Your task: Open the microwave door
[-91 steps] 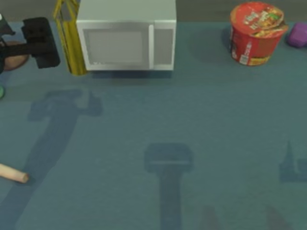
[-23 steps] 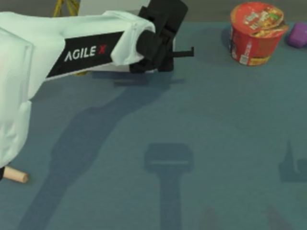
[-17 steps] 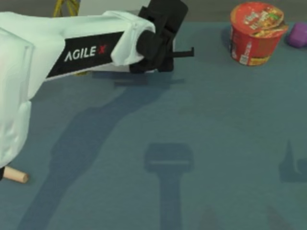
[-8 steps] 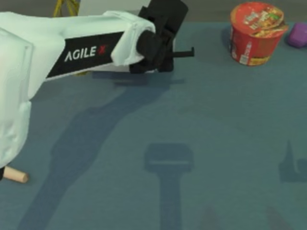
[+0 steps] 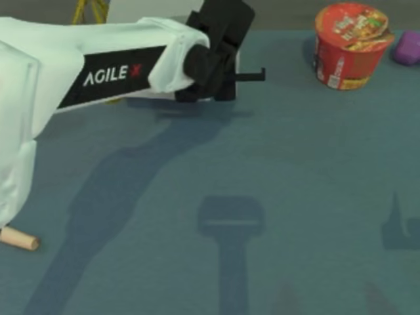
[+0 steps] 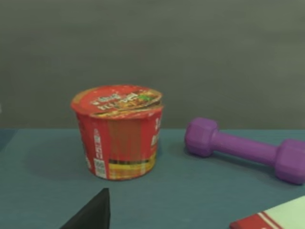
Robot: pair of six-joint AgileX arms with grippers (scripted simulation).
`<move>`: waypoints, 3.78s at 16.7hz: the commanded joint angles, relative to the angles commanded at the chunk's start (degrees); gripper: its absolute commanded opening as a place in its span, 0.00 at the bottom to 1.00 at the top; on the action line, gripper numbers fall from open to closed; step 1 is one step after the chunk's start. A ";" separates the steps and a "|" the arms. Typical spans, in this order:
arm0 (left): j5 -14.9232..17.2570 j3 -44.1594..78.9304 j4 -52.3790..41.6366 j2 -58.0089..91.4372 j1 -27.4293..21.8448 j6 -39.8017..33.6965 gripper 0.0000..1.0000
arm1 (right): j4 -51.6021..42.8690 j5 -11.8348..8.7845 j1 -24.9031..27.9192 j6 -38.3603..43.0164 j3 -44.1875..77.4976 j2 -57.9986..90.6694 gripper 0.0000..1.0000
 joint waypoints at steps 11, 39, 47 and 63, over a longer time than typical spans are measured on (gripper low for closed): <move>1.01 -2.56 1.66 -1.70 0.41 1.94 0.00 | 0.00 0.00 0.00 0.00 0.00 0.00 1.00; 3.27 -6.74 4.27 -4.23 0.86 5.08 0.00 | 0.00 0.00 0.00 0.00 0.00 0.00 1.00; 3.27 -6.74 4.27 -4.23 0.86 5.08 0.00 | 0.00 0.00 0.00 0.00 0.00 0.00 1.00; 3.72 -6.68 4.33 -4.13 0.43 4.93 0.00 | 0.00 0.00 0.00 0.00 0.00 0.00 1.00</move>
